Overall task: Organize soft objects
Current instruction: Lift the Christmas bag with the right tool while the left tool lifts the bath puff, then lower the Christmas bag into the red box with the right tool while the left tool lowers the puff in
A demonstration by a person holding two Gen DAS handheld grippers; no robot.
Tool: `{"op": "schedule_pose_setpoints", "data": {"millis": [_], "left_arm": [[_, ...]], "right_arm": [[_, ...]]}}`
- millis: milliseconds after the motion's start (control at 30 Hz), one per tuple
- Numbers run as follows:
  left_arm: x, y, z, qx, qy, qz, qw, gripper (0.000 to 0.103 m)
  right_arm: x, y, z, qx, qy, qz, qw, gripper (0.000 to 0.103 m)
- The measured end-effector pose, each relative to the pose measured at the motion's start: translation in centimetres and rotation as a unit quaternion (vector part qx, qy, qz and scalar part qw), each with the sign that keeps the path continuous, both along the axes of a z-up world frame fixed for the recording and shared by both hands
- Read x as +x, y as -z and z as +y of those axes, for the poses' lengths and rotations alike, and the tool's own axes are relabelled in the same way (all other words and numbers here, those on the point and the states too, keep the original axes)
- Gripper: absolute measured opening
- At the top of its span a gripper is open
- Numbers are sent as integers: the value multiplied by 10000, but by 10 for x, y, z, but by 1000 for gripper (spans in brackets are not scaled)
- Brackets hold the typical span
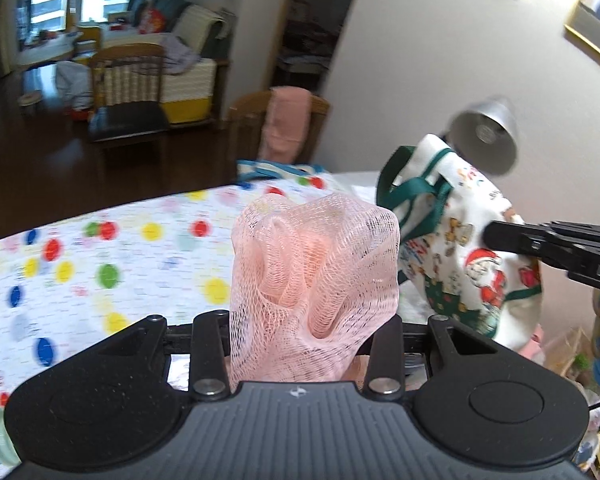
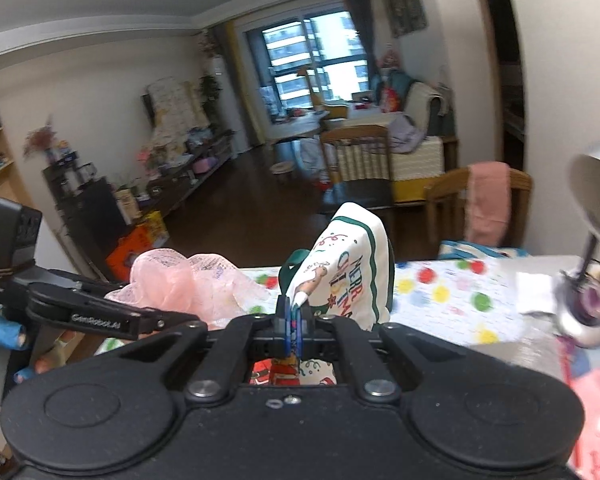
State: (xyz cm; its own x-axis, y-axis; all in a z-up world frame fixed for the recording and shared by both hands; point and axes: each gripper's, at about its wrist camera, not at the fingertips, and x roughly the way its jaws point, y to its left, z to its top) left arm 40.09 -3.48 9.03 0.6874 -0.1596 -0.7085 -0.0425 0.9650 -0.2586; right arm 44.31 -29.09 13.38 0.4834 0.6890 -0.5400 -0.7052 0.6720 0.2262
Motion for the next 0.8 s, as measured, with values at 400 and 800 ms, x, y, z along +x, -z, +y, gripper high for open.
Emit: {"op": "schedule_pose_setpoints", "data": {"millis": [400, 800], "left_arm": [[69, 42, -123, -223, 716, 321, 9967, 38], [119, 89, -189, -346, 599, 668, 9954, 38]], "right_arm": [[42, 47, -88, -688, 753, 176, 9946, 1], [69, 94, -121, -1532, 986, 38, 9833, 1]]}}
